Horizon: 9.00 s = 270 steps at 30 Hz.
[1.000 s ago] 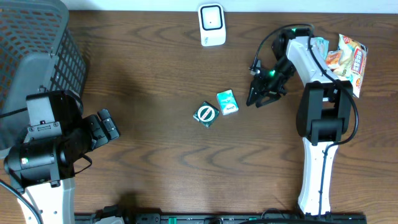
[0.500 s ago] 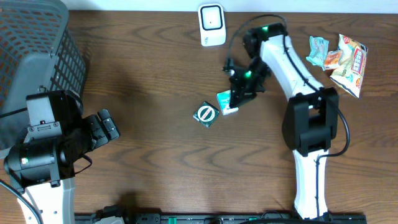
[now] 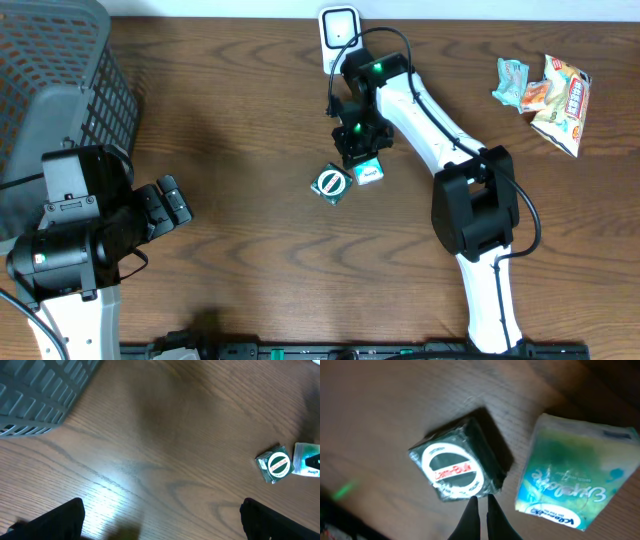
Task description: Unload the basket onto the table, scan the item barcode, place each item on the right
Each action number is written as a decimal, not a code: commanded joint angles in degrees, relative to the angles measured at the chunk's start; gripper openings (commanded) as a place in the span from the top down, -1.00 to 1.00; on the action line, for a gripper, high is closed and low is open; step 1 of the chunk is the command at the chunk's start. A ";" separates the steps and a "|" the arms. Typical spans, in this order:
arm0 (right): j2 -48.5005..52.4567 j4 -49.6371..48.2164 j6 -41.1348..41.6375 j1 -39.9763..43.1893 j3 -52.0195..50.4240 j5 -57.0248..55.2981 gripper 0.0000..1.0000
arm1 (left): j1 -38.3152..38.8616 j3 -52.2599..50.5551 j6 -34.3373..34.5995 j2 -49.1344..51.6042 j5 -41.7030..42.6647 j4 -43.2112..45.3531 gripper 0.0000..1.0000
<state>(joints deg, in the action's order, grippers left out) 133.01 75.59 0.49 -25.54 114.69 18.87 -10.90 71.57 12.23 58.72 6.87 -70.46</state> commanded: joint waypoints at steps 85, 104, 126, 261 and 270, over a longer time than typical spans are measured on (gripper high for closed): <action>-1.88 -6.05 -3.28 15.15 -9.35 30.01 0.98 | -0.28 -0.13 0.55 0.00 -0.94 -0.02 -0.95; -1.88 16.59 -50.49 20.65 -9.35 65.05 0.99 | -0.28 -0.13 0.55 0.00 -0.94 -0.02 -0.95; -2.23 20.72 -72.39 21.44 -8.76 60.83 0.98 | -0.28 -0.13 0.55 0.00 -0.94 -0.02 -0.95; 0.26 -25.03 -17.33 24.96 13.70 -53.16 0.97 | -0.28 -0.13 0.55 0.00 -0.94 -0.02 -0.95; 0.26 -19.23 -8.92 32.63 13.66 -41.53 -0.58 | -0.28 -0.13 0.55 0.00 -0.94 -0.02 -0.95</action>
<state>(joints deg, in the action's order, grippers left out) 133.53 55.77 -13.52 5.96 128.18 -27.90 -10.87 71.57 12.23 58.72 6.87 -70.46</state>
